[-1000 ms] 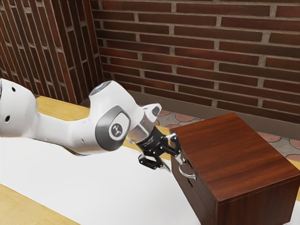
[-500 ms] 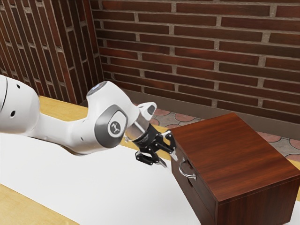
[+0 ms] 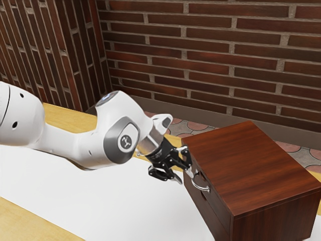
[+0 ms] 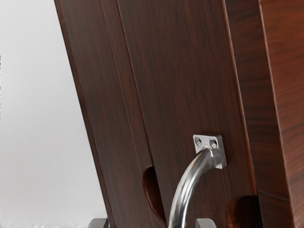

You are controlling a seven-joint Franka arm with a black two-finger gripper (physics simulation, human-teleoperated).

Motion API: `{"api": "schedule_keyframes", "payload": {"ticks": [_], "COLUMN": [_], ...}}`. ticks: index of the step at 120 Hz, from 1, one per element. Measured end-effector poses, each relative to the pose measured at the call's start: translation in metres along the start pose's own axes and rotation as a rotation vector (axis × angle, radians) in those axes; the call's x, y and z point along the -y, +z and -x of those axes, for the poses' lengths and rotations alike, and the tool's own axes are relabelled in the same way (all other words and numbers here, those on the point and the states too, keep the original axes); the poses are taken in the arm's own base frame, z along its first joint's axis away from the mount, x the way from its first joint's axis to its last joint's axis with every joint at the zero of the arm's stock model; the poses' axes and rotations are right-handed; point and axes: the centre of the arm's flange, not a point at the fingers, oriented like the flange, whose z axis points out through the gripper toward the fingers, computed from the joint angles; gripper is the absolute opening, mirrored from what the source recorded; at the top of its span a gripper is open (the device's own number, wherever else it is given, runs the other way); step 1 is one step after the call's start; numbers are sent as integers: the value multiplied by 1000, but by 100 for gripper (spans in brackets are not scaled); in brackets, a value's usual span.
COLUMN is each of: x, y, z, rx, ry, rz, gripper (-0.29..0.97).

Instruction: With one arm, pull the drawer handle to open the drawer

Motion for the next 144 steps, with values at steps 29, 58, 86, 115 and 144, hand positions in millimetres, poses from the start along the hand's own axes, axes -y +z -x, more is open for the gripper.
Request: {"api": "schedule_keyframes", "payload": {"ticks": [29,58,86,115,144], "x": [2,-6,-3,-1,0], "y": [2,8,13,18,22], "z": [4,19,16,15,15], "rx": [2,14,23,25,30], "ry": [11,32,-10,-32,-51], "rz": [-4,1,11,12,13], "gripper": [16,15,13,11,7]}}
